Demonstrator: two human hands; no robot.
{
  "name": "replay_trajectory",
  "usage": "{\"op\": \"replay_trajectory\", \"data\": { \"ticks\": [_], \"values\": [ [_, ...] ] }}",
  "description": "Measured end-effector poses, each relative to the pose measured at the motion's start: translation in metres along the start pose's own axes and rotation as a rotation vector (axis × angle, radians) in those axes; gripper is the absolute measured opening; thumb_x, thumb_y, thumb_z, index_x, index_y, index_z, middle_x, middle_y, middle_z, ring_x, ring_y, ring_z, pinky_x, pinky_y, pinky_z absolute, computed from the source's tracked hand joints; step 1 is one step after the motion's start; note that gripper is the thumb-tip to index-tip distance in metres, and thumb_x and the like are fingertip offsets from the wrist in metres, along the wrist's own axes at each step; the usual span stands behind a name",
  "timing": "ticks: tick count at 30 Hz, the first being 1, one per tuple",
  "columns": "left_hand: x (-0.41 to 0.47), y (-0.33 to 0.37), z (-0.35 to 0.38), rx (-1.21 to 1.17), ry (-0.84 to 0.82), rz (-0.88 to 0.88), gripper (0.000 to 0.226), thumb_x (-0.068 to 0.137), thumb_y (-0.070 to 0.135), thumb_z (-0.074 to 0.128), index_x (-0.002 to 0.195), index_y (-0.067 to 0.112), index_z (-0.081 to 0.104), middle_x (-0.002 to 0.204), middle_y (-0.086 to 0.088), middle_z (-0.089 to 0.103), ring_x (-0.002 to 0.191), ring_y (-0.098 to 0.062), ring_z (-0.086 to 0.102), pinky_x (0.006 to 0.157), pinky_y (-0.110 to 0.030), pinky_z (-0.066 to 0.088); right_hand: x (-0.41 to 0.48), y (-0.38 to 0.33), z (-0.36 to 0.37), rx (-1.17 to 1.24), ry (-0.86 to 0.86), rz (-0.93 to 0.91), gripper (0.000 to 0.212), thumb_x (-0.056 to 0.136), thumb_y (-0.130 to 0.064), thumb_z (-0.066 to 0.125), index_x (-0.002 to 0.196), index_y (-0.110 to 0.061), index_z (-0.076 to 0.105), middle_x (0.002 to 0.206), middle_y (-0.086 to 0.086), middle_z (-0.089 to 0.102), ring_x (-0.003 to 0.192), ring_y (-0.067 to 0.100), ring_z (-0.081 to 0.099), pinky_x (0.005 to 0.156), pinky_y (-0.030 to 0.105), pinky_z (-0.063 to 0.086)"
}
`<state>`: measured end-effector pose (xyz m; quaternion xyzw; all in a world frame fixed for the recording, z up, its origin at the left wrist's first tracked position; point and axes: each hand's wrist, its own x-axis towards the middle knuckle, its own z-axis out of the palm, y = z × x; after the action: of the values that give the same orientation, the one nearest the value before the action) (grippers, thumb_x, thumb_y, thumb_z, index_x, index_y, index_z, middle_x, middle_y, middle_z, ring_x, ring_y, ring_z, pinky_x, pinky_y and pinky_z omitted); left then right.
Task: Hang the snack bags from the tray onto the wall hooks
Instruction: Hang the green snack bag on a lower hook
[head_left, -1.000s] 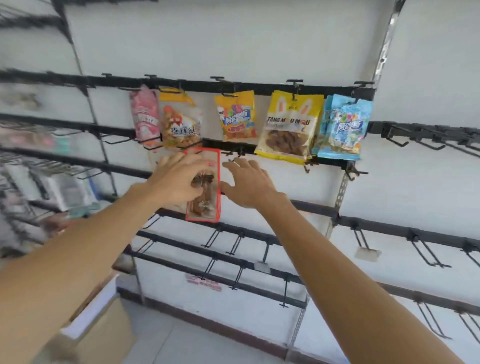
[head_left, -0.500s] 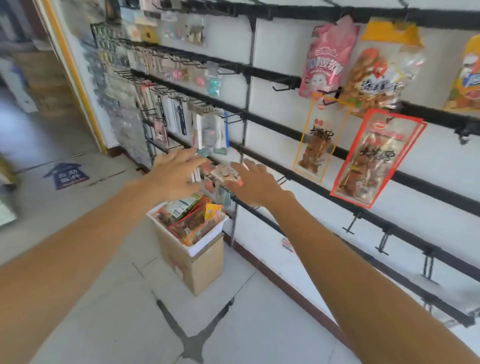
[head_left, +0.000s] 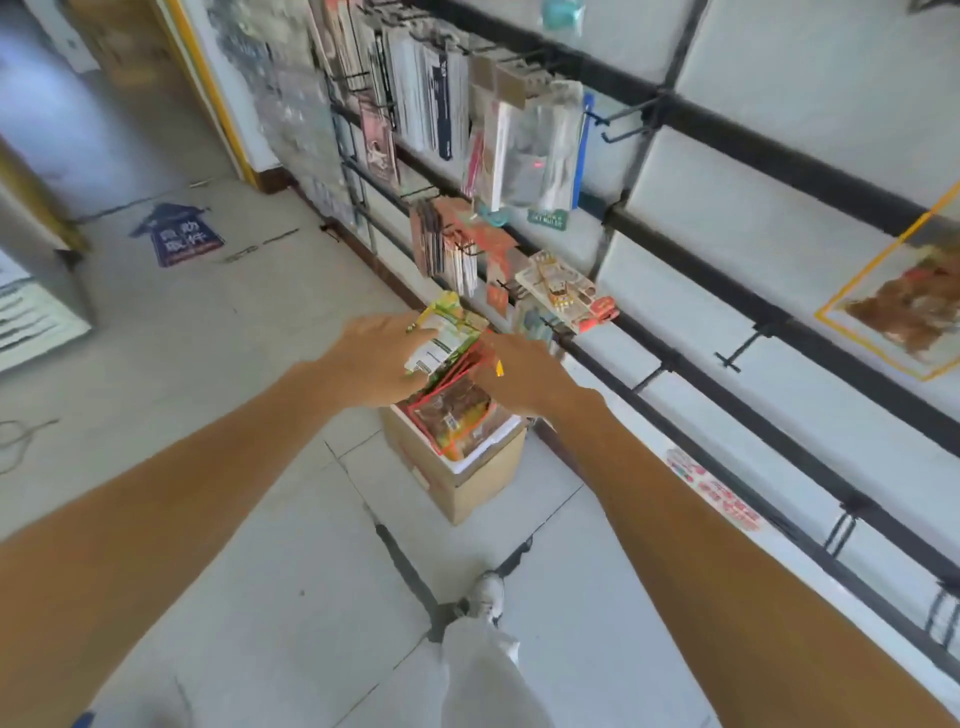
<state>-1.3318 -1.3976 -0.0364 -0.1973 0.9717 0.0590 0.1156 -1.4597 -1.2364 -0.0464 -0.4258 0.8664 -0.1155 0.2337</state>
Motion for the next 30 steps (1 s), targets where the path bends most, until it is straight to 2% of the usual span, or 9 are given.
{"op": "replay_trajectory", "data": {
  "ticks": [4,7,13,15,19,22,26,28,30],
  "values": [
    [0.052,-0.026,0.020,-0.199,-0.083,-0.098,0.071,0.084,0.042,0.050,0.151,0.027,0.035,0.155,-0.003,0.039,0.138,-0.031,0.039,0.111,-0.047,0.033,0.069,0.022,0.026,0.100,-0.104,0.051,0.060,0.098,-0.044,0.046,0.151,-0.019,0.035,0.145,0.011,0.049,0.135,0.034,0.042,0.109,0.053,0.038],
    [0.087,-0.052,0.042,-0.117,-0.128,-0.074,0.062,0.092,0.028,0.054,0.151,0.026,0.035,0.154,-0.003,0.039,0.140,-0.030,0.036,0.111,-0.047,0.032,0.110,0.036,0.039,0.187,-0.160,0.084,0.049,0.099,-0.035,0.051,0.144,-0.016,0.045,0.123,0.014,0.062,0.118,0.035,0.056,0.099,0.049,0.048],
    [0.157,-0.101,0.063,-0.239,-0.186,-0.102,0.056,0.097,0.025,0.052,0.151,0.023,0.037,0.149,0.001,0.047,0.133,-0.024,0.045,0.106,-0.043,0.034,0.189,0.047,0.046,0.297,-0.217,0.180,0.058,0.102,-0.042,0.049,0.154,-0.021,0.034,0.155,0.008,0.040,0.129,0.028,0.051,0.103,0.040,0.046],
    [0.180,-0.117,0.078,-0.311,-0.205,-0.112,0.055,0.097,0.024,0.053,0.150,0.022,0.038,0.147,-0.001,0.049,0.128,-0.024,0.051,0.106,-0.042,0.037,0.213,0.047,0.056,0.368,-0.216,0.243,0.059,0.102,-0.043,0.049,0.154,-0.022,0.033,0.154,0.007,0.041,0.124,0.027,0.055,0.100,0.040,0.049],
    [0.237,-0.158,0.115,-0.292,-0.303,-0.015,0.056,0.095,0.025,0.056,0.149,0.021,0.040,0.144,-0.005,0.052,0.120,-0.026,0.056,0.100,-0.041,0.041,0.259,0.051,0.084,0.385,-0.260,0.348,0.057,0.103,-0.040,0.045,0.155,-0.018,0.031,0.155,0.010,0.040,0.129,0.028,0.052,0.104,0.040,0.045],
    [0.279,-0.186,0.137,-0.335,-0.351,0.029,0.055,0.093,0.028,0.060,0.145,0.024,0.045,0.139,-0.006,0.056,0.115,-0.026,0.059,0.098,-0.042,0.044,0.295,0.050,0.111,0.415,-0.291,0.470,0.056,0.104,-0.039,0.046,0.153,-0.016,0.034,0.145,0.015,0.050,0.115,0.026,0.058,0.101,0.038,0.046],
    [0.314,-0.217,0.167,-0.373,-0.468,0.059,0.058,0.095,0.026,0.059,0.149,0.020,0.040,0.132,-0.012,0.057,0.115,-0.028,0.057,0.094,-0.039,0.045,0.342,0.042,0.148,0.667,-0.290,0.674,0.060,0.102,-0.031,0.054,0.153,-0.011,0.030,0.134,0.019,0.057,0.121,0.038,0.057,0.100,0.046,0.049],
    [0.325,-0.228,0.179,-0.371,-0.509,0.071,0.058,0.095,0.026,0.058,0.150,0.019,0.038,0.138,-0.012,0.053,0.119,-0.028,0.055,0.096,-0.040,0.045,0.359,0.038,0.165,0.744,-0.255,0.766,0.065,0.101,-0.028,0.056,0.154,-0.011,0.024,0.120,0.017,0.062,0.109,0.036,0.063,0.084,0.041,0.054],
    [0.334,-0.235,0.191,-0.389,-0.543,0.069,0.059,0.095,0.024,0.058,0.150,0.018,0.037,0.142,-0.010,0.050,0.120,-0.027,0.055,0.098,-0.042,0.047,0.370,0.033,0.183,0.729,-0.161,0.869,0.062,0.098,-0.025,0.057,0.152,-0.015,0.028,0.094,0.007,0.060,0.076,0.025,0.065,0.058,0.027,0.044]
  ]
}}
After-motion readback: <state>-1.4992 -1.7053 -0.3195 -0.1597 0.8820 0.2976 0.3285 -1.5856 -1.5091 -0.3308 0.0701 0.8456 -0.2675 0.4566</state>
